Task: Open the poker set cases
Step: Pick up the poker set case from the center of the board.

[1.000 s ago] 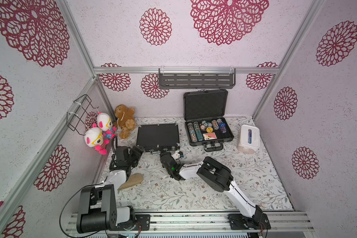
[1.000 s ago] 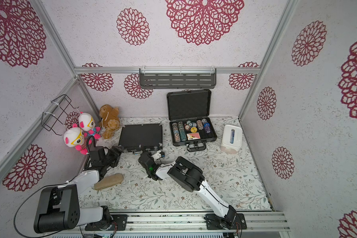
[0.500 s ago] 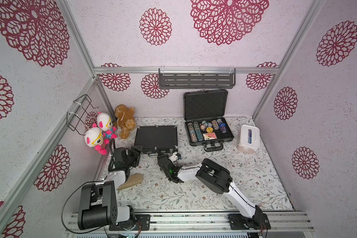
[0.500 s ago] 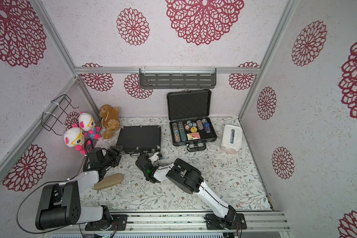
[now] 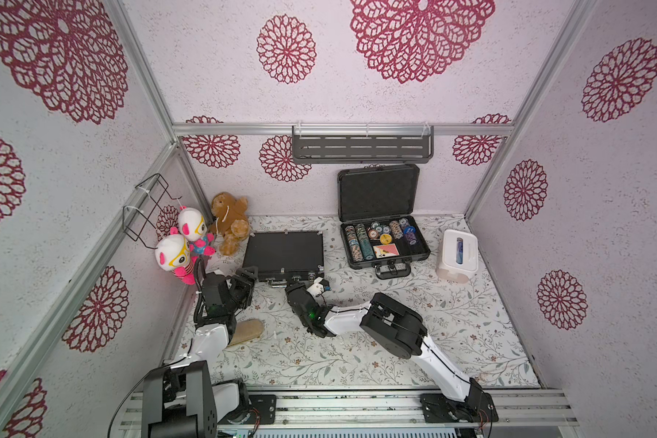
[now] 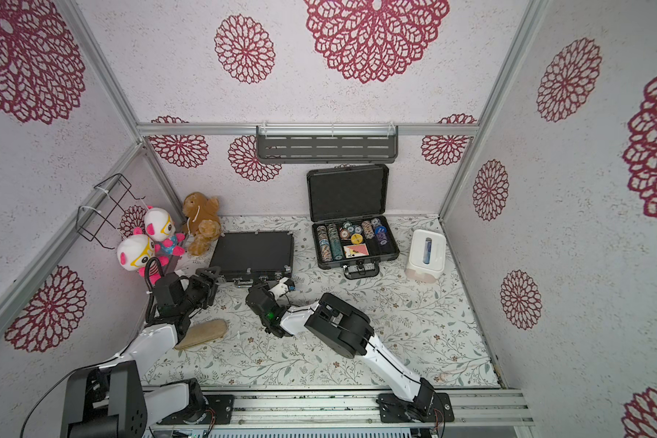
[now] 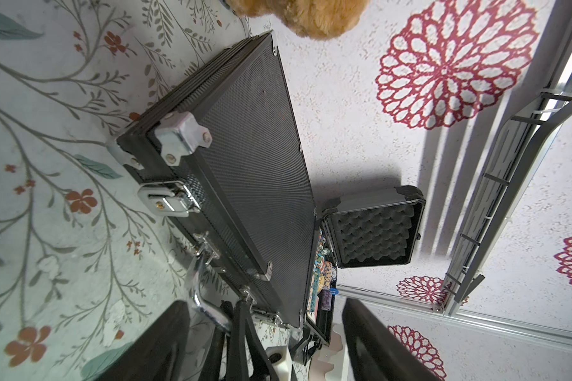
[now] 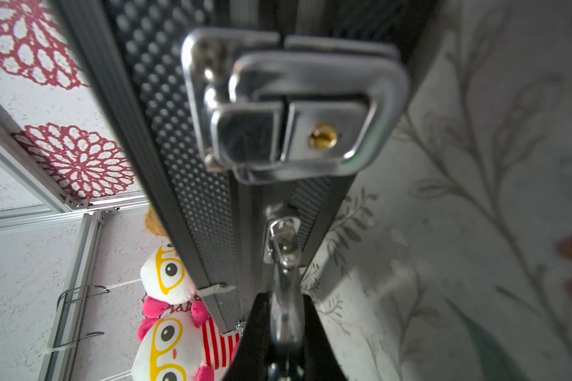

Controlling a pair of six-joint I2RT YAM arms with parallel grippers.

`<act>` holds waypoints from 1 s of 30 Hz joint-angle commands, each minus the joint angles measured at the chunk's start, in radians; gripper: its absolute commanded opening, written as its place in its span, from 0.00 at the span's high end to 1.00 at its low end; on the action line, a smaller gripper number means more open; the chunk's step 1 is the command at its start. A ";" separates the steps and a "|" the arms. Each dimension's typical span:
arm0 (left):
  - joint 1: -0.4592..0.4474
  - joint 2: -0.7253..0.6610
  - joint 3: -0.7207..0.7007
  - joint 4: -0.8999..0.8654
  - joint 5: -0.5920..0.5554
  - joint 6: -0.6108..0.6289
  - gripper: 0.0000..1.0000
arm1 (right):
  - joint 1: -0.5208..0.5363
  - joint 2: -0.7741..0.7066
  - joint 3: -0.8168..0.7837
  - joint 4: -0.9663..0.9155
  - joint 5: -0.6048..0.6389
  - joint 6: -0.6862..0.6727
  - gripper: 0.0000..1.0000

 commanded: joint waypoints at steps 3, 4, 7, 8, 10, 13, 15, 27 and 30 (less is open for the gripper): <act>0.041 -0.043 0.028 -0.112 -0.016 0.070 0.21 | 0.047 -0.211 0.088 0.176 -0.025 -0.296 1.00; 0.054 -0.049 0.034 -0.129 -0.011 0.077 0.21 | 0.048 -0.214 0.083 0.192 -0.027 -0.303 1.00; 0.095 -0.054 0.017 -0.102 0.020 0.046 0.21 | 0.057 -0.233 0.082 0.198 -0.014 -0.362 1.00; 0.108 -0.052 0.000 -0.069 0.033 0.025 0.21 | 0.060 -0.238 0.087 0.192 -0.007 -0.387 1.00; 0.121 -0.047 -0.053 0.046 0.043 -0.048 0.21 | 0.062 -0.239 0.108 0.170 -0.006 -0.406 1.00; 0.121 -0.028 -0.109 0.198 0.036 -0.132 0.21 | 0.062 -0.231 0.106 0.178 -0.010 -0.394 1.00; 0.121 -0.011 -0.106 0.228 0.046 -0.150 0.22 | 0.062 -0.227 0.101 0.176 -0.011 -0.386 1.00; 0.132 0.159 -0.042 0.365 0.106 -0.238 0.32 | 0.069 -0.235 0.071 0.202 -0.001 -0.378 1.00; 0.134 0.219 -0.043 0.457 0.127 -0.277 0.35 | 0.069 -0.244 0.050 0.215 0.008 -0.375 1.00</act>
